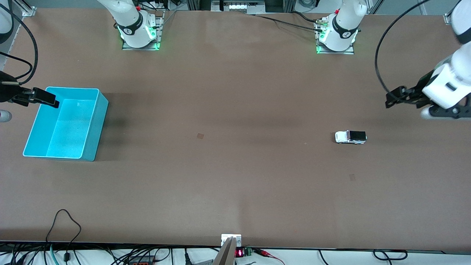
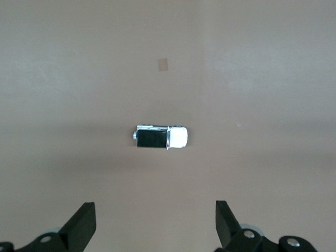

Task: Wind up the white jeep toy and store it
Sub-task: 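Move the left gripper down over the white toy jeep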

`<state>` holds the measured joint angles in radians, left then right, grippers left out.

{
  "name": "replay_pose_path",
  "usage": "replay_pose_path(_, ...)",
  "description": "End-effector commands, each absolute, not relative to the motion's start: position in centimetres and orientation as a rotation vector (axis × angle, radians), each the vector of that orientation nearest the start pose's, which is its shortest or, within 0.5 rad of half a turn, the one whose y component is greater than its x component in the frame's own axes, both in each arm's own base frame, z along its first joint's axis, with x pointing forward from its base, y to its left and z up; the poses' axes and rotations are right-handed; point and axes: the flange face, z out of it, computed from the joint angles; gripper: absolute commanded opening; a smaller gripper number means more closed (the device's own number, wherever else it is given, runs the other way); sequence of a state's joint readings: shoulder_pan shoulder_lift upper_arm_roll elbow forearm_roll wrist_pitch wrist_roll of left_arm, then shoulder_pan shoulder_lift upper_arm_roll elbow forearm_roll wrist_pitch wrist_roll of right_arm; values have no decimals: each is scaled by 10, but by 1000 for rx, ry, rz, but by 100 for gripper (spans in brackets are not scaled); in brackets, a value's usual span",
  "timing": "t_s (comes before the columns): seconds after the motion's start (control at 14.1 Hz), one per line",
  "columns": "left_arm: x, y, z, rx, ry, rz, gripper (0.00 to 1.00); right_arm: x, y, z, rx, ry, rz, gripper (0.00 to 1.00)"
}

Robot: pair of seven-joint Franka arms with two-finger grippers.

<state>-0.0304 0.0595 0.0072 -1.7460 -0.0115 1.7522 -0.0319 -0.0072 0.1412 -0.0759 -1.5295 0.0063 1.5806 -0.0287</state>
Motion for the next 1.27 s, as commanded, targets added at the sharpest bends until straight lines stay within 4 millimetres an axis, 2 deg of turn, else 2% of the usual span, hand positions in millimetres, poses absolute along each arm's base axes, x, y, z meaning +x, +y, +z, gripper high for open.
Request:
replay_pose_path(0.0,573,-22,471,-3165,22,110,100,588,-45,569,-3116,97,144,100)
replay_pose_path(0.28,590,-23,405,-3148,140,273,100,588,-45,569,-3116,97,144,100)
replay_pose_path(0.57,603,-18,353,-3140,397,281,100,587,-45,570,-3116,97,144,100)
replay_pose_path(0.71,606,-14,330,-3115,632,293,100,587,-45,570,-3116,95,146,100)
replay_pose_path(0.85,610,9,312,-3025,947,291,100,587,-45,570,-3116,95,146,100)
replay_pose_path(0.99,614,18,299,-2906,1310,261,100,587,-44,570,-3118,90,147,100)
replay_pose_path(1.2,613,40,272,-2765,1660,278,100,586,-42,570,-3116,104,154,100)
